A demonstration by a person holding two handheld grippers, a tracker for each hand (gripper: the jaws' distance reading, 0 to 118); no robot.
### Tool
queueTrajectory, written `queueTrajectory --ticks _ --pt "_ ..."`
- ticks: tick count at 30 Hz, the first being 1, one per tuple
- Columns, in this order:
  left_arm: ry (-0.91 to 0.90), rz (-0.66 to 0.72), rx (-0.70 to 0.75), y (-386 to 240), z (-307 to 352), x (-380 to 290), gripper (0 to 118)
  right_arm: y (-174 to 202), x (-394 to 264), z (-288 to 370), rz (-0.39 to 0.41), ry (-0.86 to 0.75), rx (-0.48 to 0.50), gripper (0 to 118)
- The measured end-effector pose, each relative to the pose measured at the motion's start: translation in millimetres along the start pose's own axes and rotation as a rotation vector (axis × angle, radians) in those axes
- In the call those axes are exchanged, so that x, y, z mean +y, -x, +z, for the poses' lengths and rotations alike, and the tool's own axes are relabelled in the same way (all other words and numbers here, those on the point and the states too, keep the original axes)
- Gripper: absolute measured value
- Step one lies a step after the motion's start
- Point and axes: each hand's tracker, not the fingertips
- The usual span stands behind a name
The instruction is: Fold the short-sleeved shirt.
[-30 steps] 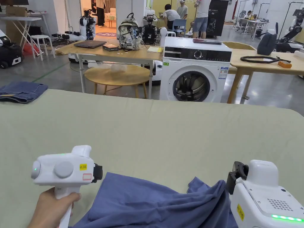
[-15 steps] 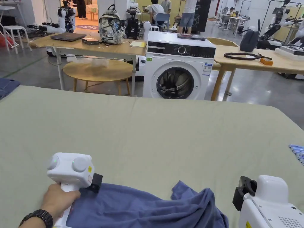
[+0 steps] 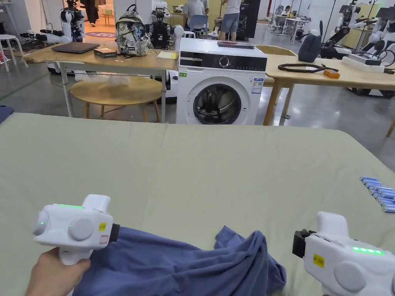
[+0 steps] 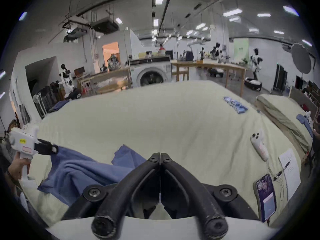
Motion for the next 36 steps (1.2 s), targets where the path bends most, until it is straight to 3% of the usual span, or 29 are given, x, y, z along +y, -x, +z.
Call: queueTrajectory --ticks 2,4,6,13,15,17,19,22,27,36 --pt "-0.023 0.013 0.023 4.6 17.7 -8.9 0 -2.5 1.2 -19.1 0.035 0.079 -0.004 18" --pt "-0.031 0.023 0.044 13.4 31.3 -19.4 0 -4.8 -1.1 -39.0 0.054 0.144 0.003 51" --pt "-0.029 0.03 0.05 21.8 37.4 -26.3 0 -5.9 -4.7 -56.4 0.065 0.199 0.008 60" --pt "-0.014 0.084 0.039 29.0 41.7 -46.4 0 -1.5 -31.3 -111.7 0.036 0.419 0.049 60" --pt "-0.014 0.092 0.042 29.4 42.2 -49.3 0 4.0 -37.8 -114.2 0.065 0.415 0.015 56" --pt "-0.011 0.103 0.039 30.4 42.5 -51.9 0 7.7 -37.6 -109.1 0.087 0.384 0.011 39" --pt "-0.015 0.113 0.036 33.0 43.3 -53.6 0 13.4 -33.9 -98.5 0.102 0.371 0.016 4" --pt "-0.017 0.13 0.034 34.2 46.6 -53.7 0 11.5 -30.1 -86.3 0.085 0.353 0.036 4" --pt "-0.085 0.119 0.038 35.9 72.5 -43.4 0 0.2 -6.2 -51.0 0.059 0.163 0.024 4" --pt "-0.244 0.11 0.093 67.3 141.7 2.5 0 4.3 63.8 34.0 0.093 -0.164 -0.015 4"
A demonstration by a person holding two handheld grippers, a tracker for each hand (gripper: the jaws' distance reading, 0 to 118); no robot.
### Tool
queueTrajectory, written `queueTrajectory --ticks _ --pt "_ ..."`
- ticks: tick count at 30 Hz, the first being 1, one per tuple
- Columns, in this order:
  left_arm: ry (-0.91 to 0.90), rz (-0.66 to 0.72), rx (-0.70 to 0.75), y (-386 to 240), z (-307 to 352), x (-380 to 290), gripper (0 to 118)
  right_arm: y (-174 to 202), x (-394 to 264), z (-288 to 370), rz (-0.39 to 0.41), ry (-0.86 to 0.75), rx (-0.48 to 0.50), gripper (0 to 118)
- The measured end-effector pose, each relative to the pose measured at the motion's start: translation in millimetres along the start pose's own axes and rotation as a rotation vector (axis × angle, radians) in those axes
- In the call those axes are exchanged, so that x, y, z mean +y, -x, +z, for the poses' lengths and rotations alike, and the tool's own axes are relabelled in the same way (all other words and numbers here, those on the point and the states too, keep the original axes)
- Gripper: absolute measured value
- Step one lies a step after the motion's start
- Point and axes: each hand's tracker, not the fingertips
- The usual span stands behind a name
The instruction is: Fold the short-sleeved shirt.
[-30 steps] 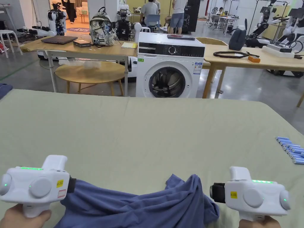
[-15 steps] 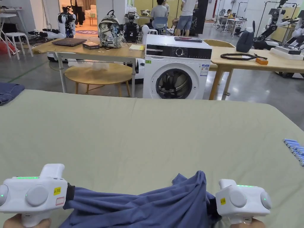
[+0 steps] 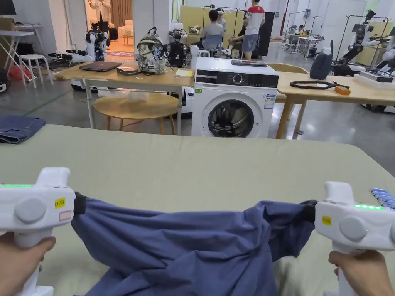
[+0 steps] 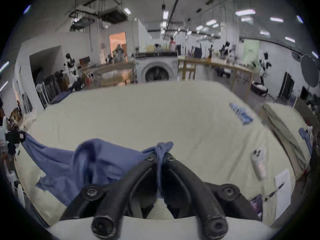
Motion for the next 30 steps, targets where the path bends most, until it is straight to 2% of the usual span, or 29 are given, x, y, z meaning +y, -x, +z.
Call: queueTrajectory --ticks 6,10,13,21,30 --pt "-0.121 0.019 0.014 22.9 39.3 57.9 0 7.0 62.1 44.8 0.018 -0.167 -0.004 4" --pt "-0.188 0.0 0.038 25.0 61.8 102.0 0 23.1 102.6 66.7 0.059 -0.253 -0.011 4" --pt "-0.235 0.008 0.04 23.6 74.8 132.1 0 38.8 126.9 83.1 0.054 -0.291 -0.016 4" --pt "-0.288 -0.005 0.073 20.8 86.4 198.9 0 38.4 194.3 76.2 -0.005 -0.354 -0.013 4" --pt "-0.34 0.005 0.099 21.3 79.4 261.6 0 51.1 269.2 68.2 0.043 -0.427 -0.049 4"
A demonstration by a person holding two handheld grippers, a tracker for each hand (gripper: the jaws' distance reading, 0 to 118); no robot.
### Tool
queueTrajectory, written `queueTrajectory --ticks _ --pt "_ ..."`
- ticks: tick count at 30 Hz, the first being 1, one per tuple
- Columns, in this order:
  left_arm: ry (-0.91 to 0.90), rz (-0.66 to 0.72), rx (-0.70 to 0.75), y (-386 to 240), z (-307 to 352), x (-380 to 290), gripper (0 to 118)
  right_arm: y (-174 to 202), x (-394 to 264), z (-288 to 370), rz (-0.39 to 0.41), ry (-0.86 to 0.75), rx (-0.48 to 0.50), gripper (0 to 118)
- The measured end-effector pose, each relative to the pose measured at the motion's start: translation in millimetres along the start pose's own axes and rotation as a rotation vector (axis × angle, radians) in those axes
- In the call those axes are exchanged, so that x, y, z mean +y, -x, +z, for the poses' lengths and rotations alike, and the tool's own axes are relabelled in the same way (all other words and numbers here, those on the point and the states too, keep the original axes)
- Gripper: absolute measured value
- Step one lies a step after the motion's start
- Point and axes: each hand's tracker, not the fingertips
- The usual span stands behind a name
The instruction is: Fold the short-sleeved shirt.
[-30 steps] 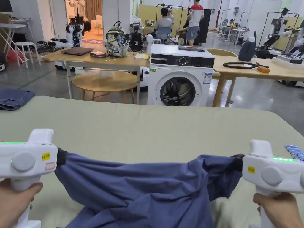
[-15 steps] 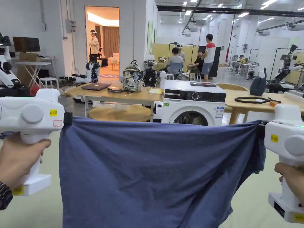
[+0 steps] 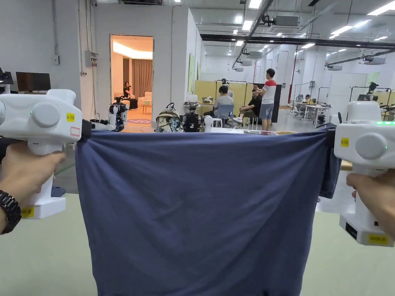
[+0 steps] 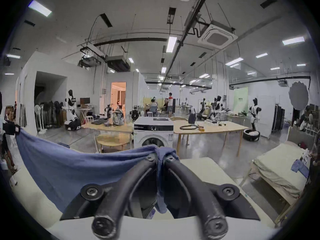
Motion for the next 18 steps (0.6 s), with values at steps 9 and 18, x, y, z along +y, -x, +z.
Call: queueTrajectory --ticks 9,18 --pt "-0.033 -0.009 0.016 -11.0 -24.0 20.2 0 2.6 22.2 -26.9 0.018 -0.054 -0.012 4" --pt "0.035 -0.017 0.004 -12.4 -38.8 -53.6 0 -1.6 -64.1 -18.1 0.024 0.047 -0.007 4"
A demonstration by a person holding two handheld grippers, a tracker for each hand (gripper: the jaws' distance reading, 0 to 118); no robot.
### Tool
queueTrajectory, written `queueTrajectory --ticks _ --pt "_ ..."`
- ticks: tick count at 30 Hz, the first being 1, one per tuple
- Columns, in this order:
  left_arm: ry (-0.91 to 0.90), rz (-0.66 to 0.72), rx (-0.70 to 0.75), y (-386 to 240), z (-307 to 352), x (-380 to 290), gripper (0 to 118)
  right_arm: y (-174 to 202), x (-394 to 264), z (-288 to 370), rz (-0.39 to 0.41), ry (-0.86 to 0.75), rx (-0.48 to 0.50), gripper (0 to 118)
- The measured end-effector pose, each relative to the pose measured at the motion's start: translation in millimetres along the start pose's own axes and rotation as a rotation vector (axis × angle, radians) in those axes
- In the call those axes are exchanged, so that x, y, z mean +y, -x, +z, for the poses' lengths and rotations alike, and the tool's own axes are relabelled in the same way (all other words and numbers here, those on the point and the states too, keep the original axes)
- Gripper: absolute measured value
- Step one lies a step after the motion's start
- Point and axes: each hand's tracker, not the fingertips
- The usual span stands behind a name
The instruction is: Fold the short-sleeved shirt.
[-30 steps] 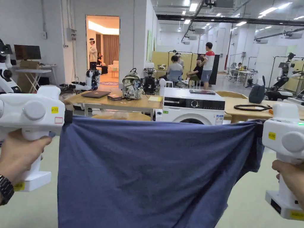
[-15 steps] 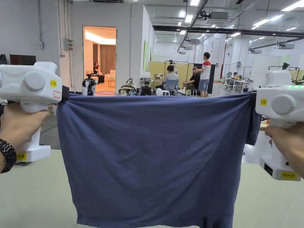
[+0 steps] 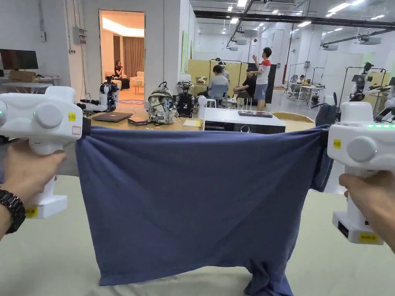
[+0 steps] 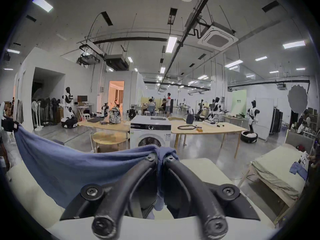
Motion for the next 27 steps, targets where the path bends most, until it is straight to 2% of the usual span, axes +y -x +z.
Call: queueTrajectory --ticks 8,20,27 --pt "0.04 0.044 -0.055 6.0 44.1 -94.1 0 -12.1 -73.5 60.8 0.009 0.065 -0.008 4" --pt "0.029 0.082 -0.104 21.1 163.0 -172.3 0 -19.5 -132.8 192.1 0.017 0.087 0.007 4" --pt "0.123 0.115 -0.11 28.2 179.8 -218.1 0 -9.4 -162.9 223.4 0.039 0.162 0.024 4"
